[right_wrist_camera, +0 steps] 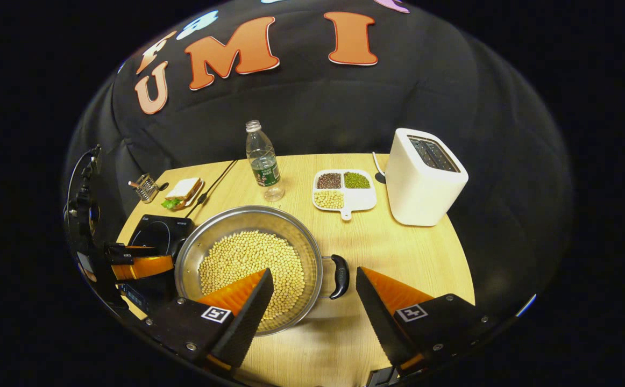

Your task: First push the handle of the pot to place it horizontally, then grasp the pot with both hands and set it on the induction cooktop.

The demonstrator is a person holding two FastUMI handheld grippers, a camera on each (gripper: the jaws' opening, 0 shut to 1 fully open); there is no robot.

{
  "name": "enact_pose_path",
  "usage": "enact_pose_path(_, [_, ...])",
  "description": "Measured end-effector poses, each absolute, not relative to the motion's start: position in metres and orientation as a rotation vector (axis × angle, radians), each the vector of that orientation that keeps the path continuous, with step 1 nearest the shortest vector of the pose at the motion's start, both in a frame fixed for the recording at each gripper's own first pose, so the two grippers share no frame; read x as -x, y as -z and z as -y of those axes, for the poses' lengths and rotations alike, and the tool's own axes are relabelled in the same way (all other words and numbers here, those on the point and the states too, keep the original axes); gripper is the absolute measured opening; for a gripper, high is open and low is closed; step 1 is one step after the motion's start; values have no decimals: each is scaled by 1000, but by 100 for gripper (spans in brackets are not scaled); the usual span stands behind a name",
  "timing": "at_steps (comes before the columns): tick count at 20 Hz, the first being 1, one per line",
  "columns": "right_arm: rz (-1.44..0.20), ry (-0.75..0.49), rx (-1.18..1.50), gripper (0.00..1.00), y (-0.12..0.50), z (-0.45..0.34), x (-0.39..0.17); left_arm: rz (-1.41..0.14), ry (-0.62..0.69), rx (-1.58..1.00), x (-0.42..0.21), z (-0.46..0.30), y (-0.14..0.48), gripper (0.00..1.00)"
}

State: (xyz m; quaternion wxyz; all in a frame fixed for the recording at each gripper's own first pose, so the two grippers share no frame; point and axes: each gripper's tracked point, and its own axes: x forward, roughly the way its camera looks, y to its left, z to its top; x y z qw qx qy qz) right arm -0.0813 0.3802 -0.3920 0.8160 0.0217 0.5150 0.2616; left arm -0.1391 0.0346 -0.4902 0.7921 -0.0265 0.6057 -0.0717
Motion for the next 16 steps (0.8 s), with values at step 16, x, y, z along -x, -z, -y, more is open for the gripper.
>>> enact_pose_path(16, [-1247, -509, 34, 96, 465, -386, 78, -1375, 160, 62, 119, -13, 554, 95])
